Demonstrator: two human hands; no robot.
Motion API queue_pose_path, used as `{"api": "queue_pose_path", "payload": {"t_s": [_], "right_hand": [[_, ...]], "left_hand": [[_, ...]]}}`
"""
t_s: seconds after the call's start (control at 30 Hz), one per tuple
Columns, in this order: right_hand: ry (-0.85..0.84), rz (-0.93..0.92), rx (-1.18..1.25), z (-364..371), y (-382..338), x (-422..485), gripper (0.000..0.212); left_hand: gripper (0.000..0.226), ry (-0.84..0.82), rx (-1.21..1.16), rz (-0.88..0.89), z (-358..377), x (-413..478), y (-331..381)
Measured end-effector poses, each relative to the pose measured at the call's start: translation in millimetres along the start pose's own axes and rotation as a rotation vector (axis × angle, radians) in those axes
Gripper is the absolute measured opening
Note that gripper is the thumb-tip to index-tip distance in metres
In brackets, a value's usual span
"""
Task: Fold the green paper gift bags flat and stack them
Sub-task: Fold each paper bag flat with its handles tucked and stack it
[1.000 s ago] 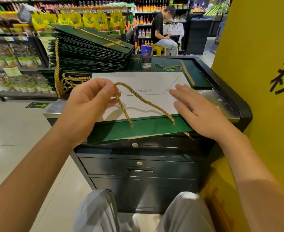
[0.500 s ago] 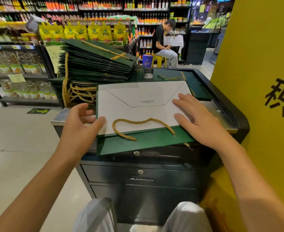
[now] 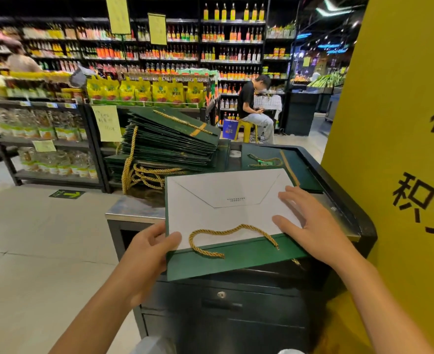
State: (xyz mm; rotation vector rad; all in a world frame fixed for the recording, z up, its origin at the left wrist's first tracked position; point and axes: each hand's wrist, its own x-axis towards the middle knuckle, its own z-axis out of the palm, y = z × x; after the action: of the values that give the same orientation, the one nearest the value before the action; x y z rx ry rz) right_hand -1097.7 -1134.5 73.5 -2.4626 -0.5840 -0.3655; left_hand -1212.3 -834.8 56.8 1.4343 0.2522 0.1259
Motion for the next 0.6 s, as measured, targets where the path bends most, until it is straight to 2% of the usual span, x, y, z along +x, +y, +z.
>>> {"api": "queue_pose_path", "payload": {"t_s": [0.13,0.3,0.43,0.53,0.6], "right_hand": [[0.067,0.032,0.011,-10,-6,-6,0.056],[0.355,0.028,0.053,-35,-34,-3,0.040],[0.421,0.109,0.441,-66,-70,8,0.039],[0.325,0.186,0.907,-88,-87,12,0.067],[0.229,0.198,1.242,-102,-93,13,0.079]], "left_hand": [[0.032,-0.042,-0.121,0.134,6,-13,9],[0.035,-0.032,-0.134,0.412,25,-24,43],[0.033,-0.018,0.043,0.740,46,-28,75],[0.034,-0.069,0.210,0.932,60,-26,88],[0.036,-0.043,0.346,1.061,66,-19,91]]}}
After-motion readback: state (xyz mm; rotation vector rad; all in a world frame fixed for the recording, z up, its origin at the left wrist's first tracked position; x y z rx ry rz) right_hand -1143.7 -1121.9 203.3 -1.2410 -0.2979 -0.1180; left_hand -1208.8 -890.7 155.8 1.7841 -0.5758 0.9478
